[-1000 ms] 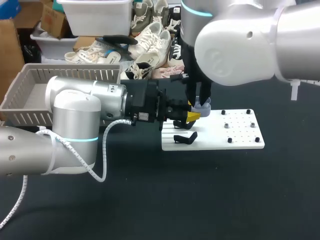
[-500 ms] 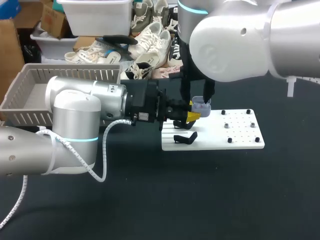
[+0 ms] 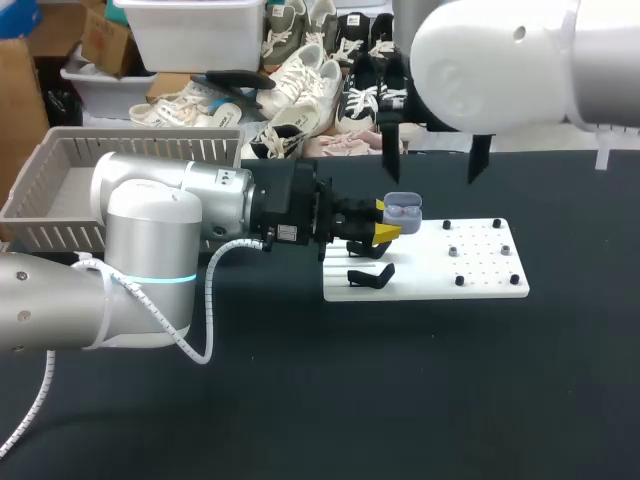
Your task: Pick up each earbud case from the left stands, insert the matching earbuds, close the lid, and place the case in the box.
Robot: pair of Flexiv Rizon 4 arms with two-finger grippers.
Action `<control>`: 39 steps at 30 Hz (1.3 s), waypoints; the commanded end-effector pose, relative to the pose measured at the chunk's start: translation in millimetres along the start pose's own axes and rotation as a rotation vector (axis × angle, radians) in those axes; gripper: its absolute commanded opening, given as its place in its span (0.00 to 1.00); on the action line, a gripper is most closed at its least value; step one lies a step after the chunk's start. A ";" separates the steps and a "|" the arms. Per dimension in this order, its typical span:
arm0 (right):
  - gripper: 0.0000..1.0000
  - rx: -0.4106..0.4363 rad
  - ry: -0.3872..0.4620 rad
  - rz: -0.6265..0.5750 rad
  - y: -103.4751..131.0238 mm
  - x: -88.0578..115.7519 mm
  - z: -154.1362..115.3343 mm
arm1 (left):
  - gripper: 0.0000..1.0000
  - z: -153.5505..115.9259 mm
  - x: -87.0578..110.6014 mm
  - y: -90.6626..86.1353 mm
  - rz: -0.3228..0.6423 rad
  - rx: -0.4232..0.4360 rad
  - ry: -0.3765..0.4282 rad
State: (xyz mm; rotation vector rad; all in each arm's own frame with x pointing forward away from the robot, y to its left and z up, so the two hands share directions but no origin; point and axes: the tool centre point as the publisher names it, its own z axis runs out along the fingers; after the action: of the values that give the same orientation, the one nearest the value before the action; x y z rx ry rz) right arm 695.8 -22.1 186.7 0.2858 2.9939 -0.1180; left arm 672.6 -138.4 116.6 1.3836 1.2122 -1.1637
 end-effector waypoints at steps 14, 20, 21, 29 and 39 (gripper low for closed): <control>1.00 0.082 0.057 0.094 -0.6 -1.6 36.9 | 0.00 0.0 0.4 -0.2 0.001 -0.002 -0.001; 1.00 0.078 0.061 0.105 -9.8 12.4 30.6 | 0.00 0.0 0.4 -0.2 0.001 -0.002 -0.001; 1.00 0.077 0.061 0.105 -10.7 15.3 29.1 | 0.00 0.0 0.4 -0.2 0.001 -0.002 -0.001; 1.00 0.070 0.066 0.096 -14.2 31.1 21.7 | 0.00 0.0 0.4 -0.2 0.001 -0.002 -0.001; 1.00 0.010 -0.139 0.233 -28.5 27.9 -5.5 | 0.00 0.0 0.4 -0.2 0.001 -0.002 -0.001</control>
State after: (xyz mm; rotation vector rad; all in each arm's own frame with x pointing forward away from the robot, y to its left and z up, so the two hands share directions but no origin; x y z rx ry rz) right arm 684.1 -31.8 182.0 0.6036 2.9376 -0.1780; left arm 672.5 -138.3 116.7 1.3836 1.2122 -1.1638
